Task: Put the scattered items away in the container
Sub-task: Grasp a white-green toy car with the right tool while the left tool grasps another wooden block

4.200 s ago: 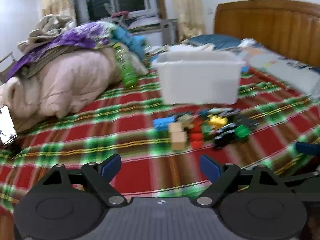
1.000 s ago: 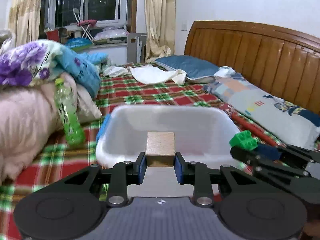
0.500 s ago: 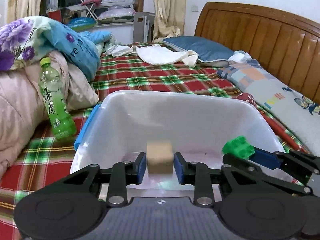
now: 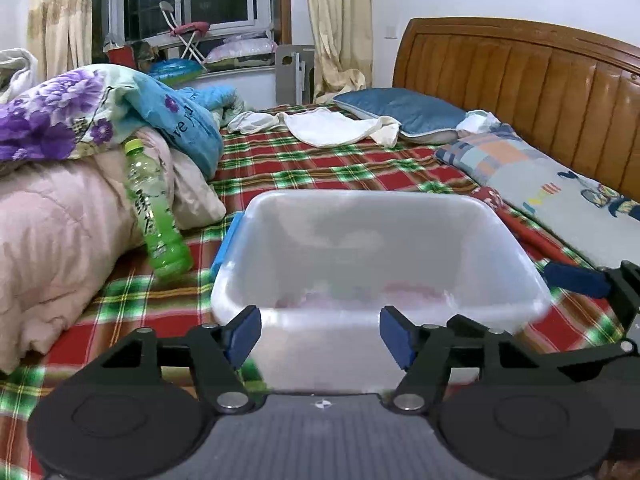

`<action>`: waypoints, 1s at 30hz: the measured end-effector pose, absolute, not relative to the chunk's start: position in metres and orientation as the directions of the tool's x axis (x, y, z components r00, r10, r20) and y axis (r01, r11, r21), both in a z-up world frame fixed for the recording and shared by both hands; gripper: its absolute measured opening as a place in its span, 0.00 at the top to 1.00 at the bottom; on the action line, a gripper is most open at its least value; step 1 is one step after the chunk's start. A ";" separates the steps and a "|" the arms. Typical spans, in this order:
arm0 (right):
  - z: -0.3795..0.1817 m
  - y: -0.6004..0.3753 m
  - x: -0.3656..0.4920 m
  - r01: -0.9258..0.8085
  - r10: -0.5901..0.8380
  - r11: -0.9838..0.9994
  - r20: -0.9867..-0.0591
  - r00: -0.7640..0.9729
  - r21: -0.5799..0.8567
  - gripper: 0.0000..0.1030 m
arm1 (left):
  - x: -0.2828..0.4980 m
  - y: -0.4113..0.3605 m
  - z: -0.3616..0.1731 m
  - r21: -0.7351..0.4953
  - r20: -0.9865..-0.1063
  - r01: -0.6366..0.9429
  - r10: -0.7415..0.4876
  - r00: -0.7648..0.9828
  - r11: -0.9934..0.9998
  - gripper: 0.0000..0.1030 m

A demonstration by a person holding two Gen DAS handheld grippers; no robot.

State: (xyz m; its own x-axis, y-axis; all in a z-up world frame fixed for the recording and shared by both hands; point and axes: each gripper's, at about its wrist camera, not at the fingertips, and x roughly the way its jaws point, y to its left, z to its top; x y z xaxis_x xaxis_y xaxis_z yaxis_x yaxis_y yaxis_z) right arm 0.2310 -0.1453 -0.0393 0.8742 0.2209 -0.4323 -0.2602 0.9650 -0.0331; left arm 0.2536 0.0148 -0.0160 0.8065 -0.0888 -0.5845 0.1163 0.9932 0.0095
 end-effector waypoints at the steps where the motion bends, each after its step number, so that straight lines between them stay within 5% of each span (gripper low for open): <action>1: -0.040 -0.144 0.224 -0.264 0.227 0.964 -0.428 0.875 -0.028 0.02 | 0.247 0.018 -0.017 0.013 -0.582 0.114 -0.086 0.808 0.993 0.33; 10: -0.079 -0.126 0.166 -0.369 0.270 0.920 -0.475 0.838 -0.128 0.00 | 0.198 0.054 -0.055 -0.062 -0.635 0.120 -0.132 0.761 0.991 0.32; 18: -0.112 -0.116 0.134 -0.402 0.277 0.905 -0.522 0.807 -0.141 0.10 | 0.157 0.044 -0.090 0.093 -0.622 0.142 -0.054 0.781 0.985 0.32; 30: -0.139 -0.104 0.112 -0.416 0.293 0.903 -0.553 0.780 -0.109 0.73 | 0.148 0.046 -0.130 0.026 -0.692 0.145 -0.087 0.717 0.989 0.33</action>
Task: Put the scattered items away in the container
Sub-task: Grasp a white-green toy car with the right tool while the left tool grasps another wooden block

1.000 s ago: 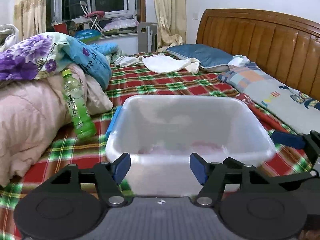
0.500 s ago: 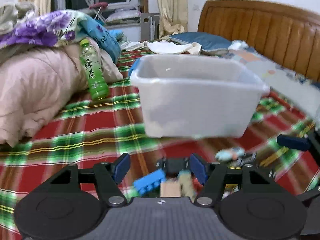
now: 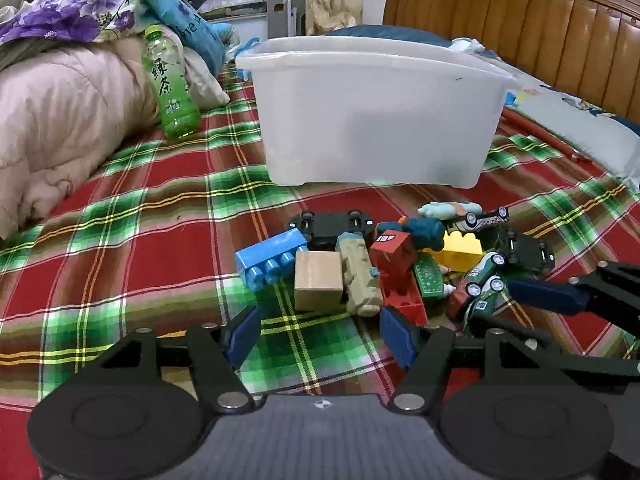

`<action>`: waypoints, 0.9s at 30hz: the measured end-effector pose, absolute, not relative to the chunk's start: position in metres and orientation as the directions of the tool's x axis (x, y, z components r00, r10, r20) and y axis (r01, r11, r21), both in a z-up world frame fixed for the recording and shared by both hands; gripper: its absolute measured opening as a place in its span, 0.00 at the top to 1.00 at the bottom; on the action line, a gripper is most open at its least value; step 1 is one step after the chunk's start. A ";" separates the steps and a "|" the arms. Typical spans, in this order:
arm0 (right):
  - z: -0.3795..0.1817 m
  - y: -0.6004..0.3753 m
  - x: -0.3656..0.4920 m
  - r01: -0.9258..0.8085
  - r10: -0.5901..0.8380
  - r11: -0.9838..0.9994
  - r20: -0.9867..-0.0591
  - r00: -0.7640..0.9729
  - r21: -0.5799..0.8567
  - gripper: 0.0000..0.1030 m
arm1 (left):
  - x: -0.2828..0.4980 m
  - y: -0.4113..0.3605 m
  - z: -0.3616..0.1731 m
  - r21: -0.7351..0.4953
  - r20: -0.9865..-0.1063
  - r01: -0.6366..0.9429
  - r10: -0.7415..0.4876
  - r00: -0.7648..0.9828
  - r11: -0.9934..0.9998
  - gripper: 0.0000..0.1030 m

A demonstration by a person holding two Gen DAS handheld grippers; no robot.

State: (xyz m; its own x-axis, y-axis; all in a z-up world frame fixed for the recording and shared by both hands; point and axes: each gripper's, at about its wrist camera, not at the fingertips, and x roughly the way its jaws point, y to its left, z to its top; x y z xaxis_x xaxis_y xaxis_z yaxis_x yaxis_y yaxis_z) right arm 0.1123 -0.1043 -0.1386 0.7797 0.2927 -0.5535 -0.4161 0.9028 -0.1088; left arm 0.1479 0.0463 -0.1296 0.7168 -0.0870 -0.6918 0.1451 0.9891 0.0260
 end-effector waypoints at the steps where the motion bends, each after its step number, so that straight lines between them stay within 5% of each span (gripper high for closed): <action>1: -0.138 -0.101 0.113 -0.422 0.299 0.900 -0.551 0.779 -0.108 0.73 | 0.148 0.047 -0.129 0.028 -0.690 0.144 -0.085 0.719 0.989 0.33; 22: -0.140 -0.128 0.105 -0.334 0.213 0.938 -0.604 0.768 -0.095 0.71 | 0.191 0.051 -0.147 -0.060 -0.712 0.155 -0.151 0.686 0.986 0.33; 27: -0.135 -0.133 0.099 -0.308 0.197 0.946 -0.581 0.790 -0.098 0.69 | 0.182 0.057 -0.148 -0.069 -0.698 0.167 -0.167 0.696 0.984 0.63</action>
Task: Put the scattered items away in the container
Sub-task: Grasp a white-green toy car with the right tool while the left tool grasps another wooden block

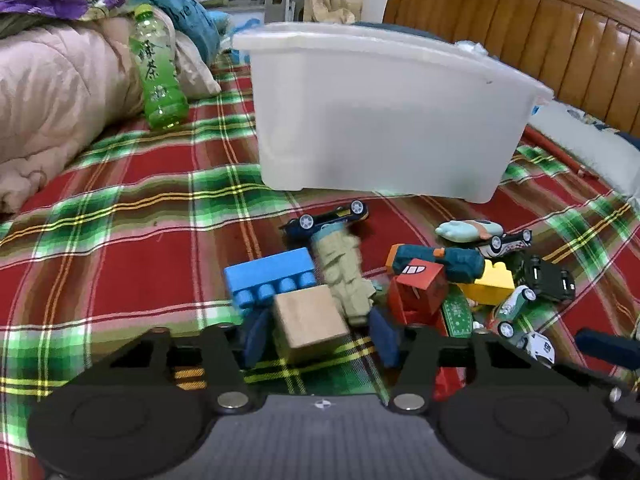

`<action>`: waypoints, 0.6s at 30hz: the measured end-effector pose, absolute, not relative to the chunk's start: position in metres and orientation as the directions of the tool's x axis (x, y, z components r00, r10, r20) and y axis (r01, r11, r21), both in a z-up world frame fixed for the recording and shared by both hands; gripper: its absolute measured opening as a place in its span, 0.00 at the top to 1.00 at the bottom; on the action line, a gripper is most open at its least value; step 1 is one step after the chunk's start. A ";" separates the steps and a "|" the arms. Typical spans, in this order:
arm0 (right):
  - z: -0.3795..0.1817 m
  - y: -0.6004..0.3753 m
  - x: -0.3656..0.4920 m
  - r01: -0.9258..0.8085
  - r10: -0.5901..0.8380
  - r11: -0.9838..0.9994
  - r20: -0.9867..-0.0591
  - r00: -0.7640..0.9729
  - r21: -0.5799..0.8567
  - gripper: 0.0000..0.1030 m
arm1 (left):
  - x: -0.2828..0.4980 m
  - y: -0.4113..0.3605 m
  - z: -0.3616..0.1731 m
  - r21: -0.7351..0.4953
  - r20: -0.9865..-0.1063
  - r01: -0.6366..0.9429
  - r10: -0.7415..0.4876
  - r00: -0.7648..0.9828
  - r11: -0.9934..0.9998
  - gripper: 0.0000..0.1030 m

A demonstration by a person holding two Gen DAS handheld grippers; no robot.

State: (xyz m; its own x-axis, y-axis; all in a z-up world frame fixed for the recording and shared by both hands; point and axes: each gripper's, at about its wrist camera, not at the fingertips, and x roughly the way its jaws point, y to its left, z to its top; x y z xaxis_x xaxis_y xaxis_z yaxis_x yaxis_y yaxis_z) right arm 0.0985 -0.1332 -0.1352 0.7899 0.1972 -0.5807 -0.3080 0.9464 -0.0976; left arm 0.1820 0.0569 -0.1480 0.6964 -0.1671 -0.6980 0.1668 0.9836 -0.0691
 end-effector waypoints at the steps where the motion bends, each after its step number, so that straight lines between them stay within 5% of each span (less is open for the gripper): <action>1: -0.134 -0.135 0.098 -0.303 0.195 0.948 -0.576 0.794 -0.096 0.67 | 0.178 0.060 -0.149 -0.082 -0.699 0.171 -0.179 0.693 0.982 0.65; 12: -0.145 -0.139 0.089 -0.255 0.197 0.967 -0.628 0.753 -0.002 0.60 | 0.150 0.054 -0.148 -0.084 -0.693 0.193 -0.197 0.694 0.978 0.64; 18: -0.149 -0.111 0.097 -0.246 0.187 0.969 -0.645 0.741 -0.002 0.39 | 0.155 0.051 -0.148 -0.082 -0.689 0.188 -0.192 0.699 0.979 0.62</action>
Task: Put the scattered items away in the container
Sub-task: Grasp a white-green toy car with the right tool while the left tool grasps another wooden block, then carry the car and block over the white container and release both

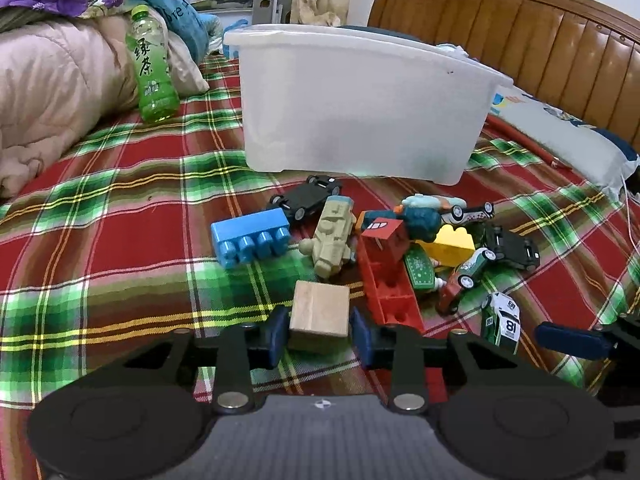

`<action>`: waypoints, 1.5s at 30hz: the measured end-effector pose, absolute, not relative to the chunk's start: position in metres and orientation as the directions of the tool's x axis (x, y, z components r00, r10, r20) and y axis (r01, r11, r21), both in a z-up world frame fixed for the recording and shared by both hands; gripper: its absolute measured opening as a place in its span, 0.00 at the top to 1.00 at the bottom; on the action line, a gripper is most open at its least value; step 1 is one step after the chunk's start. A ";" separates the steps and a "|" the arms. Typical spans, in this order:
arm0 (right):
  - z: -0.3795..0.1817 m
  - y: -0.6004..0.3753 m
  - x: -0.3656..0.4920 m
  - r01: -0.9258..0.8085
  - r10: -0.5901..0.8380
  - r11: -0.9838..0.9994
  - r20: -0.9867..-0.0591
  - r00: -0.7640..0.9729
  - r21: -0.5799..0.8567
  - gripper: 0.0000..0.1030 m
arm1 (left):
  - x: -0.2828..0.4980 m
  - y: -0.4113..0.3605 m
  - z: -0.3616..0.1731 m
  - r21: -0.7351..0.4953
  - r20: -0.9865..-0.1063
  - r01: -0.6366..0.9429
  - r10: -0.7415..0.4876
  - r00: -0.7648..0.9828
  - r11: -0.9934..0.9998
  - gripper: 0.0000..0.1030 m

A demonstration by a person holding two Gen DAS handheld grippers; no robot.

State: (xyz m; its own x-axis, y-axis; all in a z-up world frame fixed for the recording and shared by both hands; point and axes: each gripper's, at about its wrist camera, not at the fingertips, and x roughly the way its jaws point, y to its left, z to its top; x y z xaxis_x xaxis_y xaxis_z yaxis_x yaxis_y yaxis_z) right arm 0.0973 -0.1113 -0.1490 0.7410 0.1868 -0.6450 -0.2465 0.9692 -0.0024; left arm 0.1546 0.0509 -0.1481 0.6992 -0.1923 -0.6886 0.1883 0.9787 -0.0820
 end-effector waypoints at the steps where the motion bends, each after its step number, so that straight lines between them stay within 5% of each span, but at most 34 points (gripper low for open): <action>1: -0.151 -0.109 0.101 -0.237 0.180 0.972 -0.649 0.739 -0.001 0.39 | 0.155 0.050 -0.148 -0.081 -0.688 0.187 -0.191 0.700 0.979 0.62; 9: -0.160 -0.114 0.108 -0.271 0.148 0.958 -0.640 0.754 -0.098 0.59 | 0.158 0.047 -0.150 -0.082 -0.694 0.201 -0.201 0.692 0.976 0.61; 13: -0.159 -0.126 0.106 -0.384 0.197 0.909 -0.639 0.743 -0.165 0.61 | 0.158 0.050 -0.149 -0.087 -0.700 0.215 -0.213 0.681 0.973 0.62; 21: -0.158 -0.137 0.116 -0.262 0.178 0.964 -0.644 0.744 -0.036 0.52 | 0.162 0.053 -0.152 -0.099 -0.699 0.166 -0.188 0.690 0.981 0.61; 26: -0.163 -0.132 0.115 -0.251 0.152 0.966 -0.645 0.749 -0.065 0.68 | 0.153 0.053 -0.153 -0.093 -0.700 0.171 -0.186 0.689 0.981 0.68; 45: -0.089 -0.148 0.134 -0.240 0.197 0.970 -0.499 0.844 -0.023 0.68 | 0.178 0.047 -0.076 -0.139 -0.575 0.217 -0.257 0.776 0.966 0.68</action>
